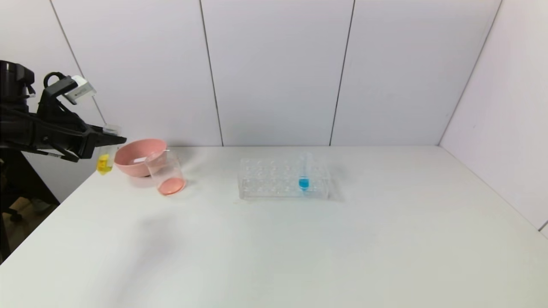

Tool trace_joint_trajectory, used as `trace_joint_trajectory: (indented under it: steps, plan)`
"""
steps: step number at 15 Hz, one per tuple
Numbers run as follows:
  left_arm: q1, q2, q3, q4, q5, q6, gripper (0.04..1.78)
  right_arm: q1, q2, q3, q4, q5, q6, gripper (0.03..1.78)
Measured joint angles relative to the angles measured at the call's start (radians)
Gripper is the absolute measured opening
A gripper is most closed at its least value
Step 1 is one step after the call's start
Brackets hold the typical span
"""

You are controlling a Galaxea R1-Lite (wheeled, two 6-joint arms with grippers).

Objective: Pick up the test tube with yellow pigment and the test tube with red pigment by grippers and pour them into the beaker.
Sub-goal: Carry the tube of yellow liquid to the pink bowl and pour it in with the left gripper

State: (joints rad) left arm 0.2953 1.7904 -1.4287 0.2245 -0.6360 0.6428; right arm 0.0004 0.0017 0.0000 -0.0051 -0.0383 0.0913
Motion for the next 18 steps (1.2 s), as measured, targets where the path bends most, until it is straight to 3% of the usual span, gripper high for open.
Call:
trace_joint_trajectory:
  steps: [12, 15, 18]
  plan:
    - [-0.005, 0.243, -0.552, 0.509, 0.010, 0.246, 0.44, 0.000, 0.000, 0.000, 0.000, 0.000, 0.000, 1.71]
    - [-0.030, 0.272, -0.575, 0.523, 0.043, 0.300, 0.44, 0.000, 0.000, 0.000, 0.000, 0.000, 0.000, 1.71]
    - [-0.067, 0.281, -0.587, 0.523, 0.158, 0.350, 0.44, 0.000, 0.000, 0.000, 0.000, 0.000, 0.000, 1.71]
